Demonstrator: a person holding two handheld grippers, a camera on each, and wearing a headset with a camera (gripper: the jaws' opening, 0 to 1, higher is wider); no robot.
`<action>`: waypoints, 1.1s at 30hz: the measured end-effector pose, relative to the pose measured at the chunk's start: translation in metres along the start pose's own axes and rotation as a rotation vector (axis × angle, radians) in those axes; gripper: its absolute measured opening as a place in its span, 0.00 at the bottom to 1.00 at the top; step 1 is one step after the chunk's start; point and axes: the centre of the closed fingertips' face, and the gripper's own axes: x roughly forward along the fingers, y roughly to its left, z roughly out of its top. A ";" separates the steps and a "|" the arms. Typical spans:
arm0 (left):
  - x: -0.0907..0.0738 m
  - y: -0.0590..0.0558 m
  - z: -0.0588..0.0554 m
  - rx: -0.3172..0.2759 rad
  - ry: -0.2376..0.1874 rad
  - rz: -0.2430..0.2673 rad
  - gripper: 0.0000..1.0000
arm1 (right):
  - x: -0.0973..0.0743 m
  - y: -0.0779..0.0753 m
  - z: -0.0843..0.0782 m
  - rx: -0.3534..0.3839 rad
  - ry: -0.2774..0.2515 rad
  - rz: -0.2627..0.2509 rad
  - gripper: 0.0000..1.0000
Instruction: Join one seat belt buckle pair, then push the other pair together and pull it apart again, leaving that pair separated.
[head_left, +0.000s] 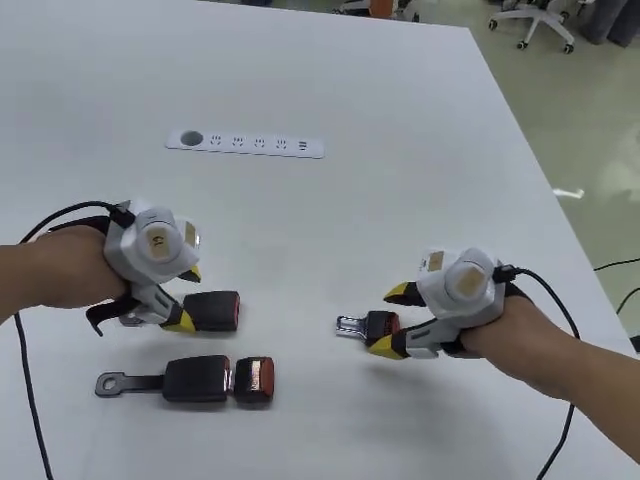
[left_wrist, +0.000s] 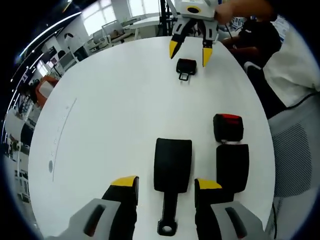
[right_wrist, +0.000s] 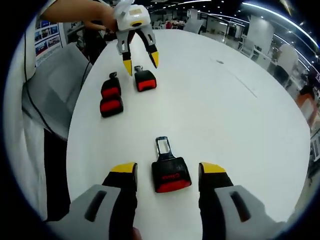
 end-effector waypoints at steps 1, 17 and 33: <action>-0.011 -0.004 0.004 -0.010 -0.011 0.011 0.48 | -0.003 0.004 0.004 0.002 -0.015 -0.006 0.48; -0.064 -0.054 -0.018 -0.295 -0.166 0.326 0.78 | -0.027 0.056 0.017 0.108 -0.113 -0.124 0.66; -0.087 -0.070 -0.077 -0.519 -0.180 0.414 1.00 | -0.049 0.065 -0.008 0.204 -0.122 -0.192 0.82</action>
